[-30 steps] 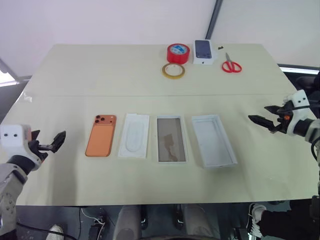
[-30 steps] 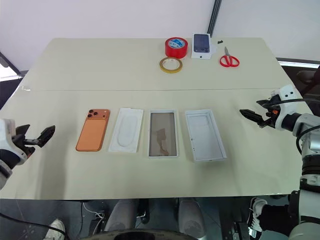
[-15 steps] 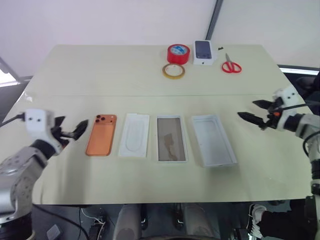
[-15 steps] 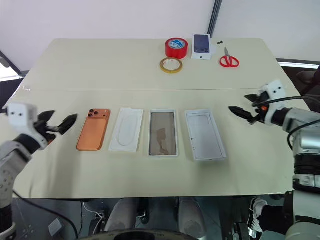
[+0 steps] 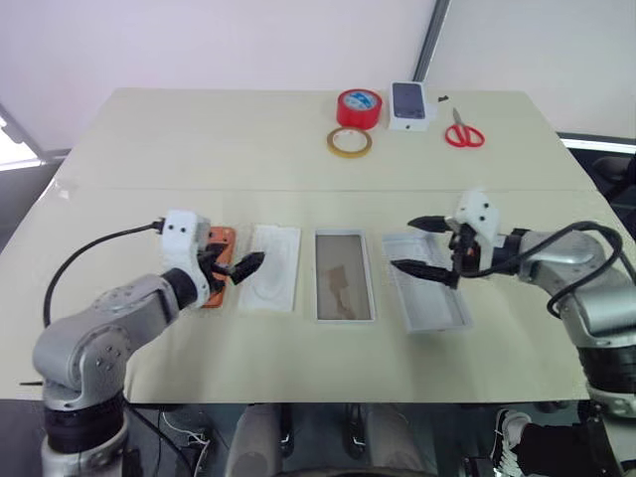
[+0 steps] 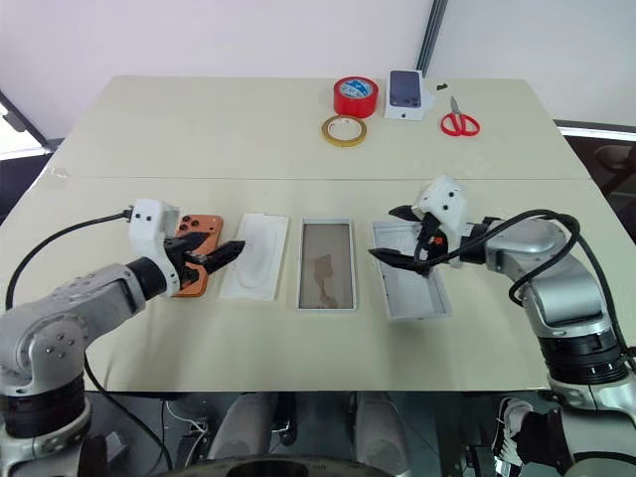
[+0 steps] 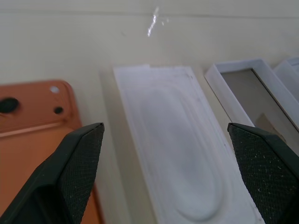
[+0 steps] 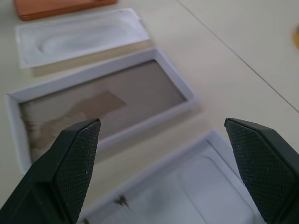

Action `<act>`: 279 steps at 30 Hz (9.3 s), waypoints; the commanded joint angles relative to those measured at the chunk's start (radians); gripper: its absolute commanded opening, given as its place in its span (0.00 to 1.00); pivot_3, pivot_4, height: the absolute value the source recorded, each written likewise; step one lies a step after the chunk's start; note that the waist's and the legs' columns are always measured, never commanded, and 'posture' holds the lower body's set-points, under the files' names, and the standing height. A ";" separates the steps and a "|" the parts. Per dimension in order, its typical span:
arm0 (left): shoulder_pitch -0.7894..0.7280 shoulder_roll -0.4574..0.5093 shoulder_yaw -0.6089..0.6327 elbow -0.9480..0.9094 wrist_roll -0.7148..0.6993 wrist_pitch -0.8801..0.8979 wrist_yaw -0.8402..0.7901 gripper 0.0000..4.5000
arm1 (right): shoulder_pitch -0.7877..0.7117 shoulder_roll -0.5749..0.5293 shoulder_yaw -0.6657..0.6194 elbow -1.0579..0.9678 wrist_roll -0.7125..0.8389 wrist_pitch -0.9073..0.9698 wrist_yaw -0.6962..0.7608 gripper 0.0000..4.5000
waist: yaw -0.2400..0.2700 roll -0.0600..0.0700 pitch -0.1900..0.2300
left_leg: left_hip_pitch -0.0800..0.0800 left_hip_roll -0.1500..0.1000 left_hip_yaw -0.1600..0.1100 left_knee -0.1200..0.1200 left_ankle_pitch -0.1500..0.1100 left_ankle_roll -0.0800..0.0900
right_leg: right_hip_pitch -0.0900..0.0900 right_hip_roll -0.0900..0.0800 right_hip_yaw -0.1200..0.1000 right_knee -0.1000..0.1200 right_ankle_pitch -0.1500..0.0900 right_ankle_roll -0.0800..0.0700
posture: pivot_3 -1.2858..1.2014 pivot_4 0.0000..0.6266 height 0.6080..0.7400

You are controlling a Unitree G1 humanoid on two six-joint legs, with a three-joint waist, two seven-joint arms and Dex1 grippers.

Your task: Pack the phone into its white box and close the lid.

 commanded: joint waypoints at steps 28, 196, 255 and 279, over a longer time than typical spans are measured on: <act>-0.132 -0.178 0.039 0.149 -0.042 0.301 0.164 0.68 | -0.032 0.008 0.263 -0.229 -0.063 -0.004 0.045 1.00 | 0.011 -0.001 0.000 | 0.001 0.000 -0.002 0.001 0.000 0.000 | 0.002 0.001 0.000 0.000 0.000 0.000 | 0.52 0.24 1.00; 0.310 0.290 0.162 0.049 -0.021 -0.353 -0.273 0.95 | -0.440 0.660 0.359 0.413 -0.457 -0.055 -0.328 0.01 | -0.022 -0.004 -0.001 | -0.017 0.003 0.000 -0.004 0.008 -0.012 | -0.023 0.007 0.000 0.008 0.005 -0.002 | 0.52 0.24 1.00; -0.104 -0.083 0.227 0.234 -0.093 0.301 -0.072 0.98 | -0.469 0.726 0.677 0.431 -0.619 0.114 -0.237 0.00 | -0.018 -0.008 -0.005 | 0.001 0.002 -0.007 -0.005 0.008 -0.014 | -0.006 0.003 -0.003 0.015 0.001 -0.002 | 0.52 0.24 1.00; -0.127 -0.164 0.438 0.326 -0.211 0.301 0.090 0.23 | -0.466 0.712 0.672 0.377 -0.624 0.119 -0.227 0.00 | -0.021 -0.008 -0.005 | 0.000 0.002 -0.007 -0.006 0.007 -0.017 | -0.008 0.001 -0.004 0.014 0.001 -0.003 | 0.52 0.24 1.00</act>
